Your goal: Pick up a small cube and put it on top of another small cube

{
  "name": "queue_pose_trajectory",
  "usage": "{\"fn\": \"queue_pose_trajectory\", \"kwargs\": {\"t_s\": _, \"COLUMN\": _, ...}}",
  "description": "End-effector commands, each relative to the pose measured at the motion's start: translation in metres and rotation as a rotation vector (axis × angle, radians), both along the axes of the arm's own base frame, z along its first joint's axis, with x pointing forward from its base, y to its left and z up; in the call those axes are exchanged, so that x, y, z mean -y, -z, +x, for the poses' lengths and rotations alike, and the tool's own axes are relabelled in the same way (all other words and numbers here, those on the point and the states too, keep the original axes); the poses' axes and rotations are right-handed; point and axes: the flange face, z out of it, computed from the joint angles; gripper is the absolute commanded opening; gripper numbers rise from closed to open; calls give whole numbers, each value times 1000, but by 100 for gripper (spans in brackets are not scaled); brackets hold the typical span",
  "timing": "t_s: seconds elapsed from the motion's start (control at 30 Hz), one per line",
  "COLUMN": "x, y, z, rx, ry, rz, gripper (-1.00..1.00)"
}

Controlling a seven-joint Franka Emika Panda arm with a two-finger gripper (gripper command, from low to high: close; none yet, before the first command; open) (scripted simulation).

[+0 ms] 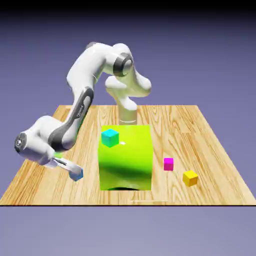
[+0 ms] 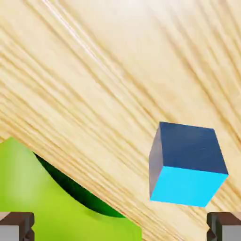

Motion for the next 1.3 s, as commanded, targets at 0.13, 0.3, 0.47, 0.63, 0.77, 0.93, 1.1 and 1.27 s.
{"fn": "queue_pose_trajectory", "kwargs": {"t_s": 0.13, "x": 24, "y": 40, "z": -19, "rx": -172, "ry": 59, "rz": 106, "gripper": 0}}
{"fn": "queue_pose_trajectory", "kwargs": {"t_s": 0.3, "x": 19, "y": 68, "z": -37, "rx": -221, "ry": 74, "rz": 140, "gripper": 0}}
{"fn": "queue_pose_trajectory", "kwargs": {"t_s": 0.47, "x": -1, "y": 94, "z": -58, "rx": -222, "ry": 73, "rz": 139, "gripper": -100}}
{"fn": "queue_pose_trajectory", "kwargs": {"t_s": 0.63, "x": 22, "y": 63, "z": -33, "rx": -221, "ry": 74, "rz": 140, "gripper": -100}}
{"fn": "queue_pose_trajectory", "kwargs": {"t_s": 0.77, "x": -6, "y": 21, "z": 2, "rx": -229, "ry": -63, "rz": 161, "gripper": -100}}
{"fn": "queue_pose_trajectory", "kwargs": {"t_s": 0.93, "x": -78, "y": -56, "z": 42, "rx": -252, "ry": -302, "rz": 151, "gripper": -100}}
{"fn": "queue_pose_trajectory", "kwargs": {"t_s": 1.1, "x": -157, "y": -155, "z": 59, "rx": -295, "ry": -496, "rz": 57, "gripper": -100}}
{"fn": "queue_pose_trajectory", "kwargs": {"t_s": 1.27, "x": -212, "y": -223, "z": 61, "rx": -256, "ry": -515, "rz": 68, "gripper": -100}}
